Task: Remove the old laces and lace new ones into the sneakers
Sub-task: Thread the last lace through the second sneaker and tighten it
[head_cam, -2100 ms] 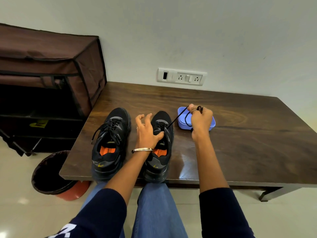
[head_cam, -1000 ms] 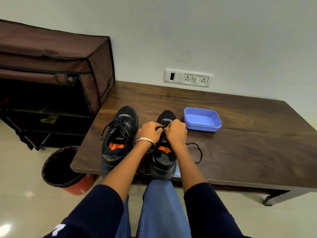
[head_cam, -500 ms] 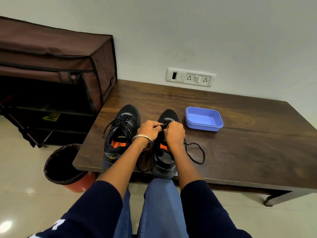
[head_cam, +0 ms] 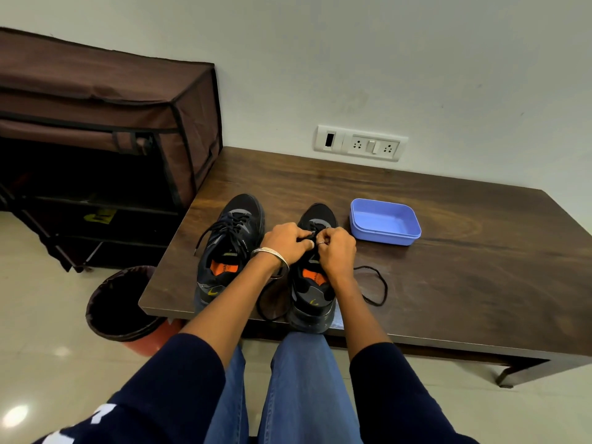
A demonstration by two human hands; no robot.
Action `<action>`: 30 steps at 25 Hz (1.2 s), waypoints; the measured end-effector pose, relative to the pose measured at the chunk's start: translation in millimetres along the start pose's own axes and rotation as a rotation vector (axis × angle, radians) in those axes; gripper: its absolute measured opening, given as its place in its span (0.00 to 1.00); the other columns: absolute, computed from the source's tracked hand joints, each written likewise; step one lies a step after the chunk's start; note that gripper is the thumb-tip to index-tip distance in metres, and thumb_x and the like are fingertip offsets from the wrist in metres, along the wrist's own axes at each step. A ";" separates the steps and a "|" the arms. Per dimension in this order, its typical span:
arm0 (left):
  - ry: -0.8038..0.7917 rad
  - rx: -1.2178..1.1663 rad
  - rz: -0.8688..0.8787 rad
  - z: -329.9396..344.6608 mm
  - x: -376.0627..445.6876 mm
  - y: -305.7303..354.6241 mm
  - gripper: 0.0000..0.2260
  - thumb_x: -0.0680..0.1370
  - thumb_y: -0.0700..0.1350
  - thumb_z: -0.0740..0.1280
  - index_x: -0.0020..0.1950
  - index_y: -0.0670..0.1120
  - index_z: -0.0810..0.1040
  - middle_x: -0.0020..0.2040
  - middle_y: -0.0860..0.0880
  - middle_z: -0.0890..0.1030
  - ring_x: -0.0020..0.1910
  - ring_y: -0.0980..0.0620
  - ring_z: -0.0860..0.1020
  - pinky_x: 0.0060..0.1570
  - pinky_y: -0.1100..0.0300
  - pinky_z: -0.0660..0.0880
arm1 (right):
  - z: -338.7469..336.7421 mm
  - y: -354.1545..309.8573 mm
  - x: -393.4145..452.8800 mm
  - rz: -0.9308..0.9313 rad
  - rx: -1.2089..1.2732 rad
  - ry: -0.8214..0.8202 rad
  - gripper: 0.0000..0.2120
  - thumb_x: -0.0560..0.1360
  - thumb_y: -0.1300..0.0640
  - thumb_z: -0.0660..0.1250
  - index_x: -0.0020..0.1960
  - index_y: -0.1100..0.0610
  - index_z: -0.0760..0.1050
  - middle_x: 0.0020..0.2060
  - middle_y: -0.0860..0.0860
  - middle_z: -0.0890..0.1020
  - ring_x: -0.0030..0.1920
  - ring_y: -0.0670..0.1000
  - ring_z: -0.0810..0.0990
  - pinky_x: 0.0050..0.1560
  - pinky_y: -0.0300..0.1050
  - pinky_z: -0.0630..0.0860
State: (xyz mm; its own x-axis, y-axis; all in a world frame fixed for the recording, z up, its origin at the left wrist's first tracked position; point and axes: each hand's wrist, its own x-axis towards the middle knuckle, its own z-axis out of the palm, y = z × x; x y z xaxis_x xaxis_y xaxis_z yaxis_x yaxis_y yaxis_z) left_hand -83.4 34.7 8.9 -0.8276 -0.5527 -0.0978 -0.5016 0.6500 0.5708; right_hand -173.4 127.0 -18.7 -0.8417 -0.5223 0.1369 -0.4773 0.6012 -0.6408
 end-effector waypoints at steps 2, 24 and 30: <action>-0.008 -0.011 -0.001 -1.4 0.3 0.1 0.16 0.78 0.54 0.64 0.65 0.55 0.77 0.58 0.49 0.78 0.57 0.45 0.77 0.58 0.53 0.72 | 1.8 1.4 4.6 -0.012 0.003 -0.013 0.07 0.74 0.64 0.64 0.43 0.61 0.81 0.47 0.58 0.80 0.47 0.57 0.78 0.43 0.45 0.69; 0.094 -0.077 -0.034 12.1 1.8 -8.1 0.16 0.78 0.50 0.63 0.66 0.55 0.76 0.62 0.48 0.77 0.61 0.44 0.74 0.53 0.55 0.69 | 1.4 8.9 -2.4 0.033 0.318 0.005 0.06 0.73 0.66 0.67 0.41 0.61 0.83 0.34 0.45 0.75 0.42 0.49 0.77 0.47 0.44 0.74; 0.098 -0.038 -0.001 17.3 0.3 -10.4 0.17 0.76 0.53 0.65 0.66 0.55 0.76 0.62 0.48 0.76 0.61 0.45 0.74 0.54 0.53 0.71 | 10.1 6.2 6.0 -0.017 0.067 -0.051 0.11 0.69 0.67 0.64 0.31 0.55 0.75 0.33 0.53 0.78 0.36 0.52 0.73 0.38 0.40 0.64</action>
State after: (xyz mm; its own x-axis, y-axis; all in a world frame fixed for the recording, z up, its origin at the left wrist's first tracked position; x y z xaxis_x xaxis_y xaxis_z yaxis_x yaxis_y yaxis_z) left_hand -82.8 36.8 -11.2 -0.7976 -0.6029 -0.0187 -0.4907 0.6305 0.6014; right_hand -178.9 121.5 -29.5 -0.8191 -0.5629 0.1106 -0.4719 0.5516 -0.6878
